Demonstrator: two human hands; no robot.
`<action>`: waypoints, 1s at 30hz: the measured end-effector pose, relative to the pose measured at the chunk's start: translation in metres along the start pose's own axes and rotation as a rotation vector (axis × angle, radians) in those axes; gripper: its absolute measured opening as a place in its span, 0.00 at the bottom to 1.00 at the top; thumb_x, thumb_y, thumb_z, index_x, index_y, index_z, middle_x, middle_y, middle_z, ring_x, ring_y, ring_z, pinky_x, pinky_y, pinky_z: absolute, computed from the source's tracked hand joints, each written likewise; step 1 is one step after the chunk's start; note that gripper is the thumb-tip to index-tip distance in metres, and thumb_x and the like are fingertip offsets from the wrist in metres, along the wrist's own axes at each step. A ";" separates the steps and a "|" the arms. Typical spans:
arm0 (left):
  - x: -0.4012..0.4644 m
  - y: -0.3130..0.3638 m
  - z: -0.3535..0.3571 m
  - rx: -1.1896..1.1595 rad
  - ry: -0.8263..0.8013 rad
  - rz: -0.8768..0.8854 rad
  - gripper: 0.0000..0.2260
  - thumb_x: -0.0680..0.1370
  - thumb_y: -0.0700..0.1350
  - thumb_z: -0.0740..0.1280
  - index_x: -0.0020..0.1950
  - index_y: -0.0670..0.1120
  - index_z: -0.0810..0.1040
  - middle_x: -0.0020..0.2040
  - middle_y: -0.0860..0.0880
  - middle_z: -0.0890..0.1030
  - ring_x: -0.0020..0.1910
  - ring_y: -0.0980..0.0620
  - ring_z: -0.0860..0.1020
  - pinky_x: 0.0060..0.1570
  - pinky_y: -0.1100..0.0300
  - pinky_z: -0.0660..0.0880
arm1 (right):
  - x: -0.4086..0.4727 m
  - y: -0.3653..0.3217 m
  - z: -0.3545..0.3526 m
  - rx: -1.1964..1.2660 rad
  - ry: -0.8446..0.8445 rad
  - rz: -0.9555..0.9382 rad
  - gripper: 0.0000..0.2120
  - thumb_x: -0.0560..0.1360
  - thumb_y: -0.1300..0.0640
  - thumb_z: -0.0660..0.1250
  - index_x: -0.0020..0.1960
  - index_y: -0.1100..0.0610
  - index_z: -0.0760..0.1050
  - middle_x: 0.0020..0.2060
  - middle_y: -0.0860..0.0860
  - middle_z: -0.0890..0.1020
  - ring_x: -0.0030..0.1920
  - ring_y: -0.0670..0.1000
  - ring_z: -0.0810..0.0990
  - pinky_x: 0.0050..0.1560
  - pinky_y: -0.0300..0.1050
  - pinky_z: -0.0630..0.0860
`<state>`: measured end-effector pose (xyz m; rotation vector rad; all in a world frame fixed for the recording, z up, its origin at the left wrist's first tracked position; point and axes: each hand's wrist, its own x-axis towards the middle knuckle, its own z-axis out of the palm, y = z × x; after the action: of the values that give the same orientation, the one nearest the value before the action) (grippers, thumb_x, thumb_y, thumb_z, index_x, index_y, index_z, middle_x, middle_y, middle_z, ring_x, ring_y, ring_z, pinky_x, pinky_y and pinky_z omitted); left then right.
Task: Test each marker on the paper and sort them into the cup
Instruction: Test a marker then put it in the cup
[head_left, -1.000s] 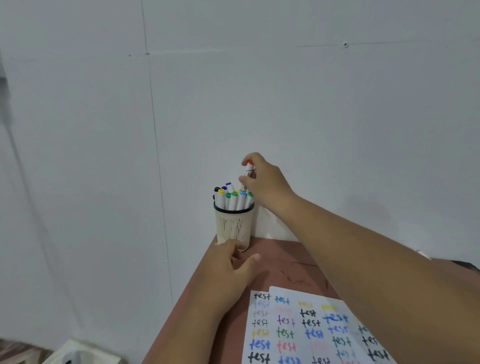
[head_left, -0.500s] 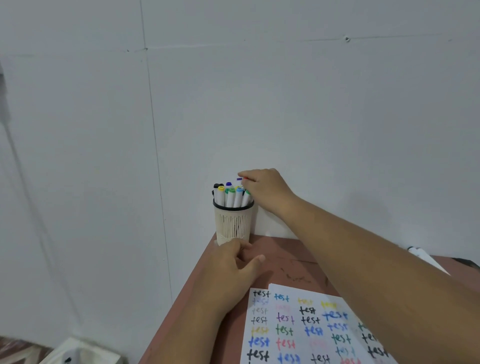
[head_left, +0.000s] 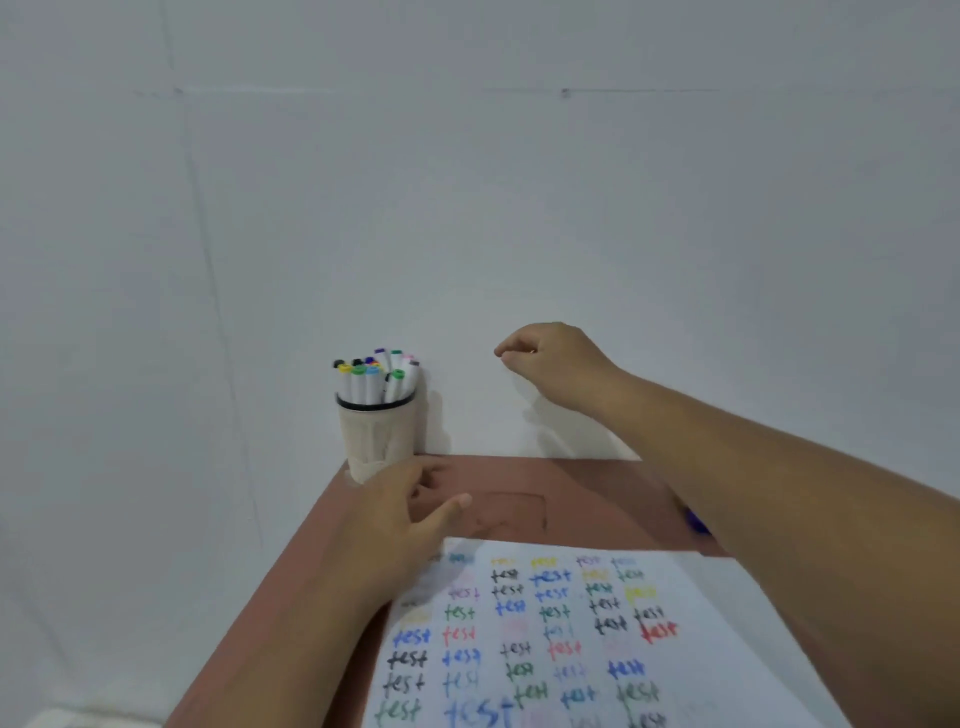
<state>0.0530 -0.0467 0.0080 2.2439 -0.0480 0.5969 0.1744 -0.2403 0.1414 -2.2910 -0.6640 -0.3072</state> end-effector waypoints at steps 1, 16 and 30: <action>-0.001 0.004 0.006 -0.019 -0.015 0.019 0.20 0.72 0.68 0.68 0.60 0.62 0.76 0.54 0.64 0.77 0.54 0.64 0.75 0.52 0.60 0.76 | -0.006 0.007 -0.010 -0.023 0.009 0.023 0.11 0.82 0.56 0.65 0.59 0.54 0.84 0.55 0.44 0.82 0.54 0.45 0.80 0.44 0.33 0.71; 0.011 0.052 0.066 0.191 -0.377 0.238 0.32 0.69 0.74 0.66 0.70 0.64 0.68 0.63 0.62 0.75 0.60 0.61 0.73 0.57 0.57 0.74 | -0.084 0.126 -0.061 -0.560 -0.113 0.543 0.16 0.77 0.56 0.69 0.34 0.57 0.68 0.31 0.51 0.72 0.30 0.50 0.70 0.28 0.41 0.63; 0.015 0.031 0.062 0.119 -0.368 0.205 0.32 0.68 0.74 0.67 0.70 0.64 0.69 0.61 0.64 0.75 0.57 0.66 0.74 0.57 0.58 0.76 | -0.075 0.122 -0.008 -0.533 -0.036 0.619 0.09 0.69 0.58 0.72 0.37 0.56 0.71 0.35 0.51 0.77 0.32 0.51 0.74 0.32 0.40 0.65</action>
<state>0.0839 -0.1097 0.0009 2.4573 -0.4424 0.2913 0.1771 -0.3480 0.0470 -2.8698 0.1623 -0.1511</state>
